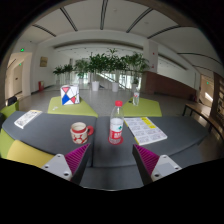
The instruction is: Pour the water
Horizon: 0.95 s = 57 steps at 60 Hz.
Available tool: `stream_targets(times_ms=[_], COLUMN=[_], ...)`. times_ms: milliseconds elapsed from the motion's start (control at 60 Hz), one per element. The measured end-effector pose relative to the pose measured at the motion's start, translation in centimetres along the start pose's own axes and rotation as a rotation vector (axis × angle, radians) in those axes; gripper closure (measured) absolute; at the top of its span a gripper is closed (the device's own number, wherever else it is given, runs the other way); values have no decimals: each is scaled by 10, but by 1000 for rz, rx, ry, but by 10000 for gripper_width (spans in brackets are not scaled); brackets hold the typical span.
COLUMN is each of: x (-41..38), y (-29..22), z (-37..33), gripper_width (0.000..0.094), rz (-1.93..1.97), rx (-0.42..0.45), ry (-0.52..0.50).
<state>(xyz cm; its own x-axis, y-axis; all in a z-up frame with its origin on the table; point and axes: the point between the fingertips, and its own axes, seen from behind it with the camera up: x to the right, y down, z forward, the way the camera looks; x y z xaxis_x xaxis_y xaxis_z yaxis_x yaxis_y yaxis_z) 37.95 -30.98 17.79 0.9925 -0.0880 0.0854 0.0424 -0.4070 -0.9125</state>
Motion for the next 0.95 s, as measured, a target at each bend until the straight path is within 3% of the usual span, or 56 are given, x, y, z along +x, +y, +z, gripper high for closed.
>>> stream_targets(times_ms=[417,950], x=[-28,-33], y=[-17,-21], z=[-210,-267], gripper_width=[79,79], rz=[2,-27], rx=[72,129], ry=[35,51])
